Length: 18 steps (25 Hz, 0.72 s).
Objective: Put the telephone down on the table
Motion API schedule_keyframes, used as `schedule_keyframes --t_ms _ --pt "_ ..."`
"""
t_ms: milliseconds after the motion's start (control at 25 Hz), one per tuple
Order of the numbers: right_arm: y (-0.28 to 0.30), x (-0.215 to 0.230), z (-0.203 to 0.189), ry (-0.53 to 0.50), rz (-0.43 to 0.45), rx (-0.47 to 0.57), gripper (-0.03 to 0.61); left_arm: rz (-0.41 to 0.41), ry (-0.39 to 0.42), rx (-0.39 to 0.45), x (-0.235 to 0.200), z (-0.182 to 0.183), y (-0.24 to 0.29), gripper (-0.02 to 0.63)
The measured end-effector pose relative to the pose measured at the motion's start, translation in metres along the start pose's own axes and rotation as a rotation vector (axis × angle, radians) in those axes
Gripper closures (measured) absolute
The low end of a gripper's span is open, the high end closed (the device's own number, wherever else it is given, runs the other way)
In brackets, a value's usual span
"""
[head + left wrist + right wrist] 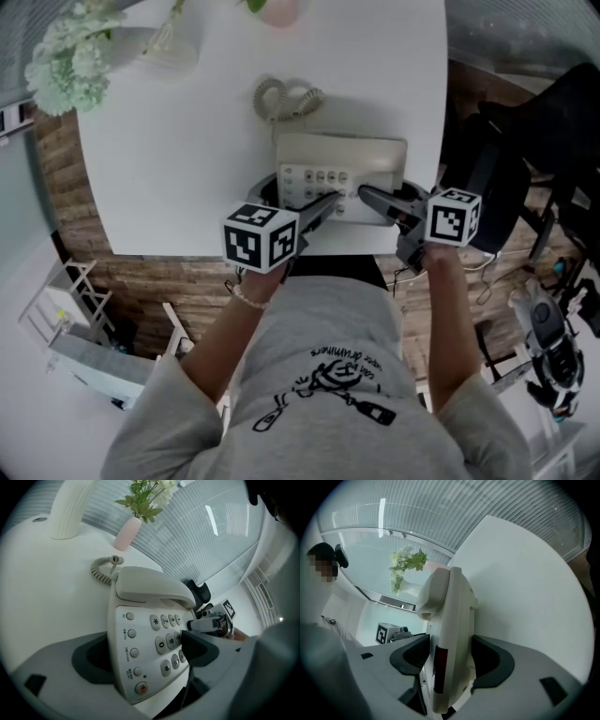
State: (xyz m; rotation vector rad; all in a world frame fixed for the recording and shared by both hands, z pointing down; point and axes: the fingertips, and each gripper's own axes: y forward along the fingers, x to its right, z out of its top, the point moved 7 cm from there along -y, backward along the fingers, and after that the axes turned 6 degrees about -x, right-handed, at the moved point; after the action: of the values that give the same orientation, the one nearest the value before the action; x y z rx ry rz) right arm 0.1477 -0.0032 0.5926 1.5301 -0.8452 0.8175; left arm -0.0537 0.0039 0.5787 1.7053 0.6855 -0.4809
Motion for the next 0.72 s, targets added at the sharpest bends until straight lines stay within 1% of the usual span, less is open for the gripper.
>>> schedule_keyframes --t_ms 240,400,600,720 --pt "0.0008 -0.0036 0.0015 0.003 -0.001 0.014 0.285 0.037 0.004 -0.002 0.0013 -0.0007 0.0007 0.173" --pt "0.0005 -0.0032 0.0013 0.004 -0.018 0.009 0.284 0.053 0.007 -0.002 0.0017 -0.0009 0.0011 0.170" --pt "0.0009 -0.0001 -0.0004 -0.003 -0.044 -0.003 0.284 0.096 0.018 -0.010 0.0012 -0.0022 0.0021 0.161" --pt "0.0001 0.0021 -0.0016 0.007 -0.045 -0.001 0.284 0.103 0.015 -0.008 0.0018 -0.0025 0.0025 0.160"
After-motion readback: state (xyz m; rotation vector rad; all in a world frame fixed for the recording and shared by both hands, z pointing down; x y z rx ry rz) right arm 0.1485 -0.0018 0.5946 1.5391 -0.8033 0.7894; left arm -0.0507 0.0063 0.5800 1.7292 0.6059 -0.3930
